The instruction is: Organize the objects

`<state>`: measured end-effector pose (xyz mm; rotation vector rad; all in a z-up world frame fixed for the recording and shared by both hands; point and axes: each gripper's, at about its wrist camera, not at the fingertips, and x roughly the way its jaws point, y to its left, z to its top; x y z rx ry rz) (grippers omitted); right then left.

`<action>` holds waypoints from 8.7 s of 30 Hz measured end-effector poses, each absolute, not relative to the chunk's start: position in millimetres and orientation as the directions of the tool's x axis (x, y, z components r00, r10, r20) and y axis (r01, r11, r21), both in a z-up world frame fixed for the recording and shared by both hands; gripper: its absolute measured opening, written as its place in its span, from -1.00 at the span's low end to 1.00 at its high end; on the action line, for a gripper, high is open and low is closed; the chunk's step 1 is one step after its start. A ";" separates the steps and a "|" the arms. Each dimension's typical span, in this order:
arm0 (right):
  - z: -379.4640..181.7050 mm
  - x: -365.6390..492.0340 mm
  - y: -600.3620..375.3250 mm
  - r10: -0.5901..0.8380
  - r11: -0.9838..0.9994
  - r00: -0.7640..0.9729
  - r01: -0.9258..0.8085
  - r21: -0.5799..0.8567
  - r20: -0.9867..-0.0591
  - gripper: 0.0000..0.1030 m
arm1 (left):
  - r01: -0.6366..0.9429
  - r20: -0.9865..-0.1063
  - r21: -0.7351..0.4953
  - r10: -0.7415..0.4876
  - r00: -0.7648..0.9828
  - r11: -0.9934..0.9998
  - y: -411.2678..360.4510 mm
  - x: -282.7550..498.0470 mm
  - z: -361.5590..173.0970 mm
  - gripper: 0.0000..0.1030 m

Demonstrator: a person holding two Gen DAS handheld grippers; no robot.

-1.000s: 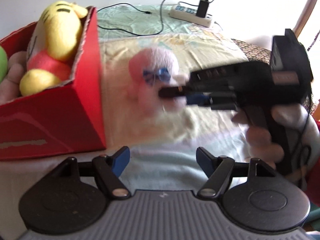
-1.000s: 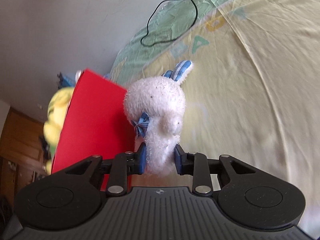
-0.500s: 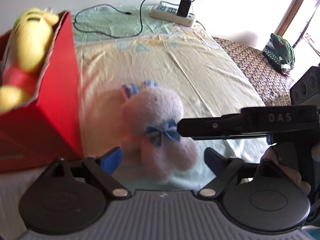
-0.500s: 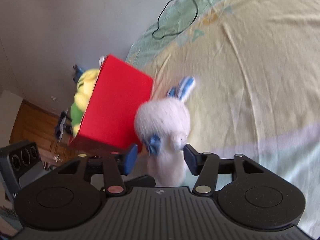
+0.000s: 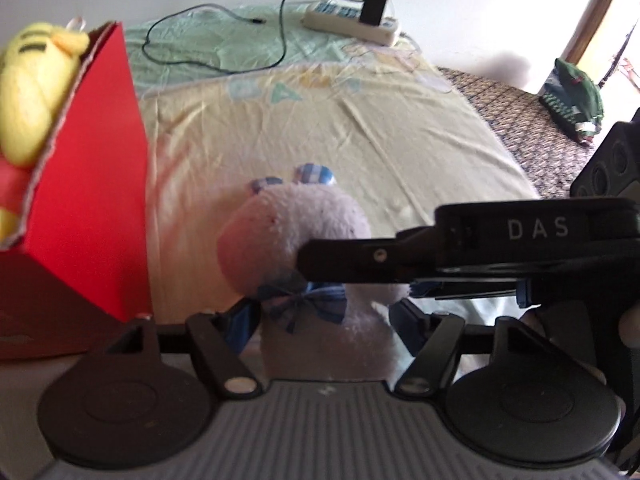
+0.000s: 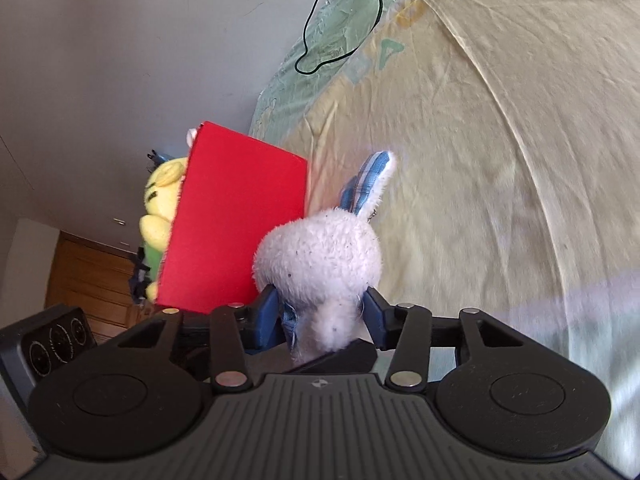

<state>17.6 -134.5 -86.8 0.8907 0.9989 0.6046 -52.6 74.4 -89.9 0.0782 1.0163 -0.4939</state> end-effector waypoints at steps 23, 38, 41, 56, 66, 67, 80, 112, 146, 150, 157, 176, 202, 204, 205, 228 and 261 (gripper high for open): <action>43.7 1.5 0.0 0.769 0.540 0.596 -0.411 0.735 -0.232 -0.14 | 0.484 -0.550 -0.116 -0.462 0.696 0.867 224.0 -57.2 45.3 0.44; 16.4 33.0 85.3 0.642 0.710 0.659 -0.319 0.627 -0.391 -0.19 | 0.412 -0.640 -0.205 -0.440 0.629 0.888 313.3 3.7 5.6 0.64; 16.7 24.6 78.9 0.615 0.717 0.681 -0.275 0.640 -0.396 -0.19 | 0.436 -0.643 -0.187 -0.445 0.623 0.880 311.8 2.1 8.6 0.69; 26.1 -10.5 71.8 0.445 0.792 0.777 -0.111 0.600 -0.445 -0.17 | 0.414 -0.731 -0.075 -0.332 0.596 0.907 286.9 5.2 8.2 0.84; 33.7 -14.6 64.8 0.412 0.841 0.767 -0.112 0.530 -0.492 -0.16 | 0.291 -0.763 0.044 -0.156 0.627 0.956 272.5 -6.2 17.4 0.85; 34.6 -16.2 62.5 0.412 0.842 0.768 -0.115 0.527 -0.490 -0.17 | 0.275 -0.765 0.050 -0.140 0.628 0.960 271.1 -7.4 17.7 0.85; 43.0 -38.8 26.4 0.348 0.902 0.767 -0.118 0.414 -0.539 0.03 | 0.144 -0.744 0.107 -0.017 0.668 0.984 232.0 -45.3 29.7 0.90; -9.4 -83.4 -84.4 -0.065 0.957 0.637 0.258 0.132 -0.768 0.34 | 0.211 -0.868 0.163 0.039 0.495 0.964 87.8 -86.4 -33.7 0.86; -15.6 -50.9 -11.5 0.022 0.980 0.563 0.151 0.128 -0.826 0.41 | 0.075 -0.868 0.175 0.118 0.482 0.982 170.6 -74.6 -41.7 0.80; -4.6 -48.2 16.4 0.010 0.985 0.581 0.136 0.109 -0.814 0.41 | 0.067 -0.858 0.155 0.101 0.504 0.986 198.1 -69.2 -29.9 0.81; 22.3 -41.5 57.2 -0.020 0.985 0.625 0.145 0.091 -0.780 0.41 | 0.085 -0.825 0.147 0.074 0.560 0.985 236.8 -62.2 -5.1 0.82; 64.7 -32.2 139.9 -0.051 0.981 0.736 0.162 0.103 -0.675 0.40 | 0.090 -0.780 0.136 0.051 0.623 0.987 320.6 -34.7 26.9 0.90; 81.8 -7.5 152.3 0.030 0.987 0.753 0.080 0.137 -0.658 0.40 | 0.038 -0.801 0.125 0.079 0.594 0.991 350.4 -15.4 30.2 0.91; 81.0 -7.7 149.8 0.034 0.986 0.750 0.084 0.146 -0.661 0.40 | 0.037 -0.800 0.123 0.077 0.595 0.992 349.9 -15.7 31.0 0.91; 80.7 -8.4 149.0 0.033 0.986 0.750 0.085 0.146 -0.661 0.40 | 0.038 -0.801 0.121 0.075 0.593 0.992 349.5 -15.8 31.0 0.91; 73.9 -21.1 138.3 0.020 0.982 0.749 0.108 0.152 -0.662 0.40 | 0.038 -0.816 0.129 0.084 0.572 0.991 341.5 -31.5 20.9 0.93; 68.4 -13.0 143.0 0.059 0.979 0.763 0.082 0.187 -0.643 0.39 | 0.064 -0.789 0.162 0.090 0.608 0.985 337.8 -22.4 22.9 0.93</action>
